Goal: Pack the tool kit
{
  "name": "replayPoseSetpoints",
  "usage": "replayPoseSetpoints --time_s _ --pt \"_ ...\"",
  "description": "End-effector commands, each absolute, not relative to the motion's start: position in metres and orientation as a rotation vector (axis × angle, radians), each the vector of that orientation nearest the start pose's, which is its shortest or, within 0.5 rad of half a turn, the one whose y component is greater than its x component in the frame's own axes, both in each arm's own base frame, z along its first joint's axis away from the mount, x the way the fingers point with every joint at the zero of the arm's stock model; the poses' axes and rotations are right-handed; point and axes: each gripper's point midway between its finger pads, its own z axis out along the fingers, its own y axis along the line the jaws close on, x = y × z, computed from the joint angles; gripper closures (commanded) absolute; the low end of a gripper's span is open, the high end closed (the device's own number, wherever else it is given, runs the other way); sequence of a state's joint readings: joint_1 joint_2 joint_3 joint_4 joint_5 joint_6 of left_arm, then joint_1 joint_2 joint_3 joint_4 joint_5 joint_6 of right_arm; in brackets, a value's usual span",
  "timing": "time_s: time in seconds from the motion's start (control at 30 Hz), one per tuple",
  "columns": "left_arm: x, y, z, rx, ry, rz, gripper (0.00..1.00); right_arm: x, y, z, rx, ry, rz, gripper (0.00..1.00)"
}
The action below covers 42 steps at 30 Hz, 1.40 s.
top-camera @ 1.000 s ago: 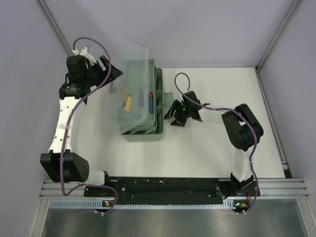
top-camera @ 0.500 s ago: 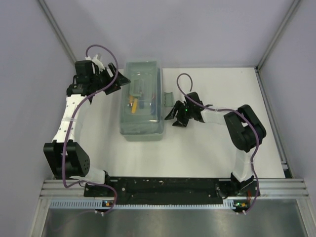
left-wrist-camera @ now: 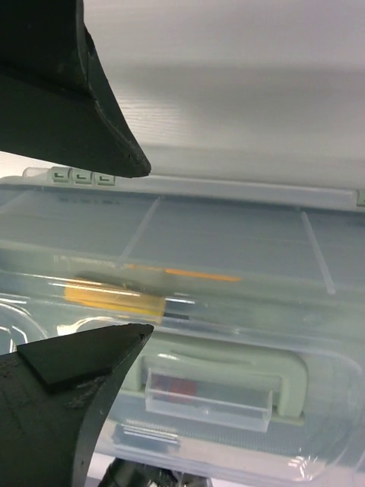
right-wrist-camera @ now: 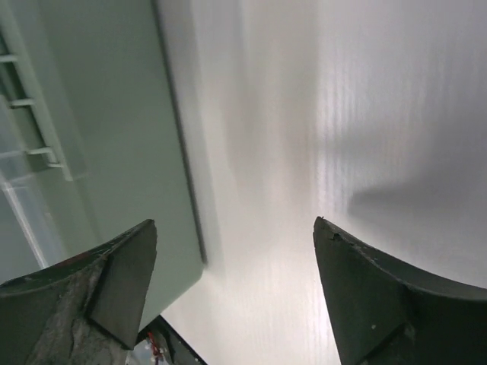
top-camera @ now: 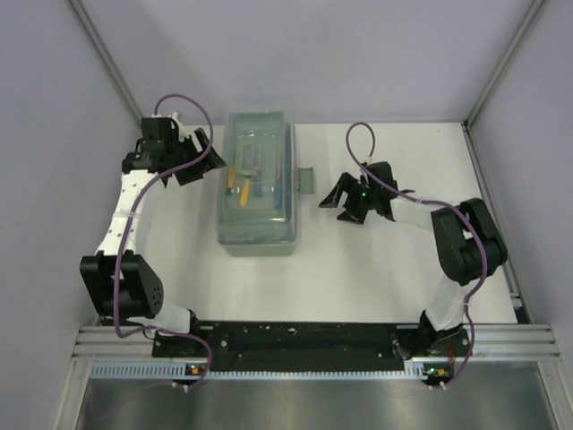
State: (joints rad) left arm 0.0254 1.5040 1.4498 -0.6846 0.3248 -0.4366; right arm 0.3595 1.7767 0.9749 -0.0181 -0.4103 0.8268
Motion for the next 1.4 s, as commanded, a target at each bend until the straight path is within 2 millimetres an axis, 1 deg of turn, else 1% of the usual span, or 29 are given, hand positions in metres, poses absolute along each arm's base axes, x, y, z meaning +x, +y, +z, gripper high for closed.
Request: replayPoseSetpoints --time_s 0.0,0.1,0.17,0.23,0.3,0.43,0.53,0.67,0.87,1.0,1.03,1.27,1.37 --pt "0.401 -0.051 0.219 -0.376 2.352 -0.492 0.18 0.379 0.261 0.12 0.102 2.281 1.228 0.15" --pt "0.397 -0.053 0.196 -0.394 2.433 -0.514 0.18 0.387 0.27 0.139 0.044 2.196 1.3 0.11" --pt "0.391 -0.055 0.183 -0.4 2.494 -0.529 0.19 0.393 0.276 0.148 0.036 2.152 1.348 0.09" --pt "0.387 -0.058 0.171 -0.405 2.528 -0.54 0.2 0.397 0.282 0.152 0.025 2.126 1.393 0.09" --pt "0.384 -0.06 0.165 -0.408 2.546 -0.559 0.21 0.403 0.287 0.154 0.032 2.106 1.436 0.09" --pt "0.381 -0.062 0.162 -0.404 2.551 -0.573 0.21 0.411 0.301 0.165 0.017 2.035 1.57 0.09" --pt "0.381 -0.062 0.163 -0.4 2.549 -0.576 0.22 0.416 0.306 0.174 0.024 1.974 1.647 0.11" --pt "0.38 -0.065 0.162 -0.4 2.548 -0.603 0.22 0.416 0.309 0.186 0.029 1.915 1.723 0.13" --pt "0.381 -0.069 0.164 -0.391 2.543 -0.632 0.23 0.414 0.315 0.205 -0.013 1.865 1.804 0.16" --pt "0.383 -0.068 0.165 -0.381 2.537 -0.622 0.25 0.412 0.316 0.206 -0.018 1.87 1.812 0.19" --pt "0.384 -0.066 0.165 -0.38 2.536 -0.607 0.25 0.412 0.317 0.204 -0.015 1.882 1.812 0.21" --pt "0.385 -0.06 0.162 -0.373 2.548 -0.56 0.25 0.415 0.323 0.178 0.045 1.955 1.827 0.35" --pt "0.384 -0.059 0.159 -0.376 2.558 -0.549 0.26 0.417 0.324 0.174 0.074 1.947 1.839 0.4"
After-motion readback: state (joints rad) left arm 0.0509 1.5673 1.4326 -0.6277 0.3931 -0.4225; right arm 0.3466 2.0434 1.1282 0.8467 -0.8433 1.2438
